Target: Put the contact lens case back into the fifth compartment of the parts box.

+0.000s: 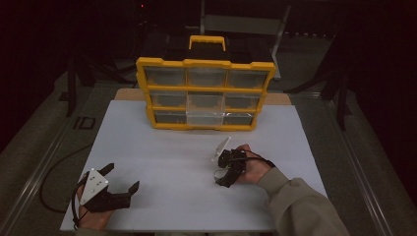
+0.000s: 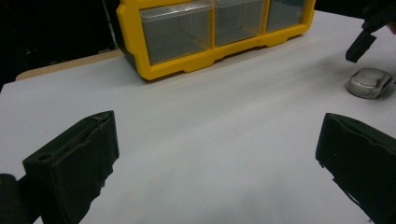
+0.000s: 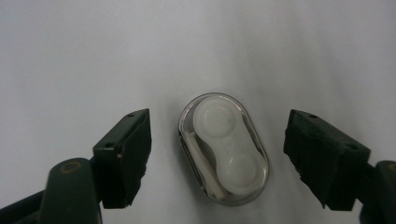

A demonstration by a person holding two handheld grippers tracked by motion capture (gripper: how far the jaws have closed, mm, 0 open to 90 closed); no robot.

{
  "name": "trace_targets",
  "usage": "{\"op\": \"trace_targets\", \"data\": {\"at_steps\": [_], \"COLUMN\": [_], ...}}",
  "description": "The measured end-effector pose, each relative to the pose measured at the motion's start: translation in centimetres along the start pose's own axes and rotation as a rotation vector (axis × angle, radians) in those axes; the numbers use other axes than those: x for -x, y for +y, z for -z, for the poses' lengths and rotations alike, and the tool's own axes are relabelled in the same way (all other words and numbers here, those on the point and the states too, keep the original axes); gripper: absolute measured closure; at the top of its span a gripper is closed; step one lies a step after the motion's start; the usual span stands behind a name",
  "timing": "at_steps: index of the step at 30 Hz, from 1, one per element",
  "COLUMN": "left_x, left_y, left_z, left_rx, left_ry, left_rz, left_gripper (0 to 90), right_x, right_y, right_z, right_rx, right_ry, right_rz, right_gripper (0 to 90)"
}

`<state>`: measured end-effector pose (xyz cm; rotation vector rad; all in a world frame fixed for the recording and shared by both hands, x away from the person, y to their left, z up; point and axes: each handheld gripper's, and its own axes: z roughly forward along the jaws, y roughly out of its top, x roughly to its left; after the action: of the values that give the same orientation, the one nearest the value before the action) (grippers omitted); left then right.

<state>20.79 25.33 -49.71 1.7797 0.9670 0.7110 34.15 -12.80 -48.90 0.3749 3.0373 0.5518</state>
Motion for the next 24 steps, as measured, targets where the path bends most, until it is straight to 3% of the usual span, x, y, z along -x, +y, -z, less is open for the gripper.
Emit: {"op": "trace_targets", "data": {"at_steps": [7, 11, 14, 24], "left_x": [-0.1, -0.1, 0.0, 0.0], "left_y": [0.0, 0.0, 0.0, 0.0], "left_z": [0.1, 0.1, 0.1, 0.0], "left_rx": [0.002, 0.002, 0.002, 0.000], "left_ry": [0.001, 0.002, 0.002, 0.001], "left_rz": [0.002, 0.002, 0.003, 0.003], "left_gripper": [0.1, 0.1, 0.1, 0.1], "right_x": [0.4, 0.2, 0.1, -0.6], "right_y": [0.0, -0.3, -0.5, -0.7], "right_z": [-1.3, -1.3, -1.2, -1.2], "right_rx": [-0.032, -0.064, -0.072, -0.103], "right_ry": [0.016, 0.010, 0.022, -0.014], "right_rz": [0.004, 0.028, 0.035, 0.065], "right_gripper": [31.5, 42.5, 43.3, 45.7]}}
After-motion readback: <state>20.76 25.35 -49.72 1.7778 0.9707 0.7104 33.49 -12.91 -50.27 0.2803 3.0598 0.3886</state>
